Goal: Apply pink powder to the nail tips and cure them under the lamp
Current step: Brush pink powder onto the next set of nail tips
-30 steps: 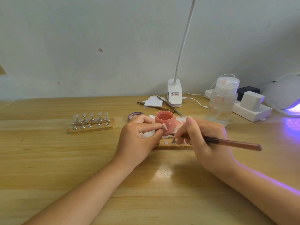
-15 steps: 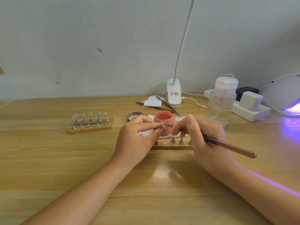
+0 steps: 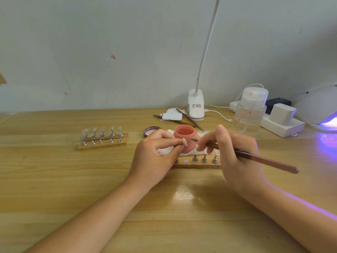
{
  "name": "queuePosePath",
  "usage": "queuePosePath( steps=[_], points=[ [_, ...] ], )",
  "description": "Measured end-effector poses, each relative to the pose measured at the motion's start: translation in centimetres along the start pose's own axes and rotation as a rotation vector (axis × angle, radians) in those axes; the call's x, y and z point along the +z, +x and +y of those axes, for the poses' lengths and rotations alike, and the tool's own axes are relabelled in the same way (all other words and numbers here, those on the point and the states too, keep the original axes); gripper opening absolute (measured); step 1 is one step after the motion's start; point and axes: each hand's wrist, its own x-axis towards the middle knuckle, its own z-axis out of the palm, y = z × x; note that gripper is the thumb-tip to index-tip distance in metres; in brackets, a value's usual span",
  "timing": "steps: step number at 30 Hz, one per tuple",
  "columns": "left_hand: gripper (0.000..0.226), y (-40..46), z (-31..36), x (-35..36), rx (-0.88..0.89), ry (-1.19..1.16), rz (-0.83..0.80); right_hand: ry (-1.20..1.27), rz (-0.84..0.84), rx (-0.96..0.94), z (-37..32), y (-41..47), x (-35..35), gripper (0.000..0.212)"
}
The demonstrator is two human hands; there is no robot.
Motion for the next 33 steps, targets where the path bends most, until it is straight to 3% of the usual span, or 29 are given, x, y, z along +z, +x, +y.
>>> queuePosePath(
  steps=[12, 17, 21, 24, 28, 33],
  points=[
    [0.018, 0.09, 0.05, 0.06, 0.036, 0.014, -0.002, 0.017, -0.036, 0.068, 0.01, -0.02, -0.06, 0.044],
    [0.017, 0.12, -0.12, 0.07, 0.032, 0.022, 0.004, -0.033, -0.032, -0.021, -0.11, 0.00, -0.10, 0.042],
    [0.020, 0.07, -0.01, 0.09, 0.025, -0.004, 0.011, 0.033, -0.030, 0.009, 0.09, -0.27, -0.15, 0.052],
    [0.017, 0.07, -0.03, 0.11, 0.026, 0.002, 0.006, 0.001, -0.020, -0.039, -0.01, -0.15, -0.15, 0.044],
    [0.017, 0.06, 0.05, 0.12, 0.028, -0.009, 0.003, 0.009, -0.040, 0.020, 0.13, -0.24, -0.12, 0.053],
    [0.016, 0.03, 0.03, 0.09, 0.033, 0.000, 0.005, -0.059, -0.028, -0.047, 0.09, -0.11, -0.04, 0.047]
  ],
)
